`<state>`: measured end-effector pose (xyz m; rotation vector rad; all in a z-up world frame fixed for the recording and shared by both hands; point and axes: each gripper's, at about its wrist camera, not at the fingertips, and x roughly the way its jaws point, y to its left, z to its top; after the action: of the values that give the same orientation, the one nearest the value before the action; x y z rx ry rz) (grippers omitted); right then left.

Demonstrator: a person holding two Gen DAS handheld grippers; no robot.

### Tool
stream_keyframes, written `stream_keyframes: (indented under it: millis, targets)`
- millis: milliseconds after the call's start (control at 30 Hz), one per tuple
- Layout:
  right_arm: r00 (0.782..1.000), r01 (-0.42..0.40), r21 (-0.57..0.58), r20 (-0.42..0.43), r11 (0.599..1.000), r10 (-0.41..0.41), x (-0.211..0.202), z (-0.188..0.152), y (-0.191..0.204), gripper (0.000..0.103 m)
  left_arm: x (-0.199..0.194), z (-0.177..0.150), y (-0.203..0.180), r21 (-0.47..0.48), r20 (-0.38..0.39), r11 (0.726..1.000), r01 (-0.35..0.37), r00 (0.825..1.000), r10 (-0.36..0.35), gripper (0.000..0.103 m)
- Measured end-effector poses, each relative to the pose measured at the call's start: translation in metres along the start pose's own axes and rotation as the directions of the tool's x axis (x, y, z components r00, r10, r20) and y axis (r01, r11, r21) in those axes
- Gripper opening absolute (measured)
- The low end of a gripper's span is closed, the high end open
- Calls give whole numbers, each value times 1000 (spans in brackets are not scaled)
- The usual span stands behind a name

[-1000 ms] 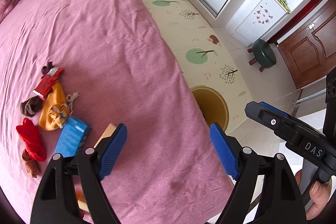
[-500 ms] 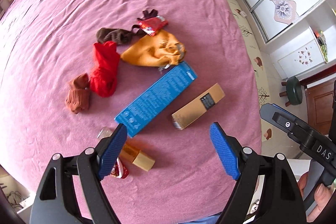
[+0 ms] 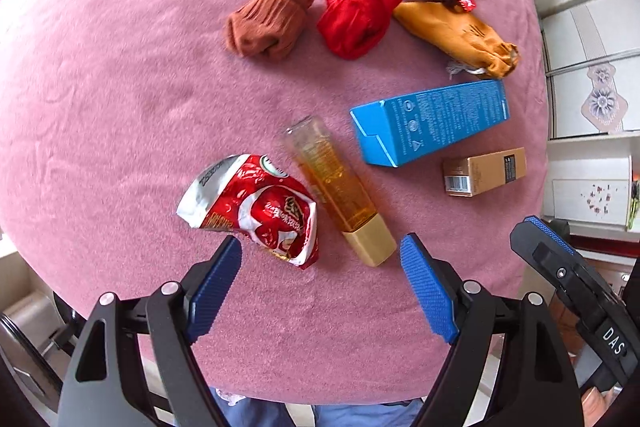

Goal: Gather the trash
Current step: 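Bring both open tools back over the items on the bed, then grasp the red-white snack wrapper with the left tool while the right tool grasps the orange gel bottle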

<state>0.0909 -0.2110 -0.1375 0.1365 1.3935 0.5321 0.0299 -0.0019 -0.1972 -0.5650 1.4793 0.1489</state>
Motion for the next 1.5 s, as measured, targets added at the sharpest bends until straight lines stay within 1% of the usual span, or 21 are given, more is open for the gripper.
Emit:
stream_keyframes:
  millis: [100,200,367,400,467,533,567,600,633,667,700,733,833,900,1000,1067,1200,1233,1300,1400,1500]
  targets:
    - [1000,2,-33,-30,999,-3,14,2,7,53,13,-2,17,-69,-23,998,10,1000,-11,81]
    - [998,-2,-59,-58,998,-1,28,5,11,53,28,-3,36,-155,-40,988,27,999,-34,81]
    - [994,0,-118,-107,993,-13,50,11,22,53,53,-1,65,-296,-55,953,57,996,-76,82]
    - [993,4,-127,-117,992,-19,56,12,24,53,57,0,67,-314,-57,947,62,995,-84,83]
    - [991,3,-143,-133,990,-23,65,12,28,53,63,2,68,-340,-55,937,83,993,-108,94]
    - [989,10,-157,-146,988,-34,73,11,31,53,66,4,64,-354,-55,931,83,992,-109,98]
    - [988,11,-161,-153,987,-36,77,11,32,53,68,6,62,-358,-58,931,74,993,-101,97]
    - [986,12,-166,-159,986,-39,80,10,33,53,68,6,61,-363,-59,929,64,994,-92,96]
    - [985,12,-172,-165,985,-41,83,9,34,53,69,8,59,-372,-61,927,53,995,-82,92]
    - [984,13,-179,-172,984,-44,85,9,35,53,68,8,59,-380,-65,924,34,996,-63,84]
    - [983,14,-188,-178,982,-48,87,7,36,53,67,8,60,-383,-74,924,13,996,-44,79]
    - [982,16,-199,-184,980,-53,90,6,38,53,65,9,60,-383,-85,924,-11,996,-23,66]
    - [978,19,-226,-196,974,-65,95,3,42,53,59,8,65,-384,-93,923,-25,996,-12,49]
    - [976,25,-242,-204,970,-76,99,2,43,53,54,8,69,-395,-76,919,4,996,-37,47]
    - [974,30,-247,-210,969,-84,105,2,45,53,50,6,71,-378,-74,926,2,997,-32,45]
    - [973,37,-253,-212,967,-93,110,2,48,53,49,7,75,-379,-77,925,13,996,-46,44]
    - [971,45,-277,-212,960,-106,118,4,55,53,40,2,83,-350,-78,937,2,996,-31,44]
    - [968,58,-288,-217,956,-124,122,4,57,53,41,11,83,-344,-79,939,0,997,-28,44]
    - [965,71,-294,-222,953,-141,129,4,60,40,38,9,84,-338,-78,941,-3,997,-25,44]
    - [967,61,-286,-222,956,-128,131,3,63,37,30,8,82,-330,-71,944,-6,997,-18,44]
    - [970,48,-269,-216,962,-109,123,2,64,35,18,9,76,-300,-58,954,-7,998,-11,44]
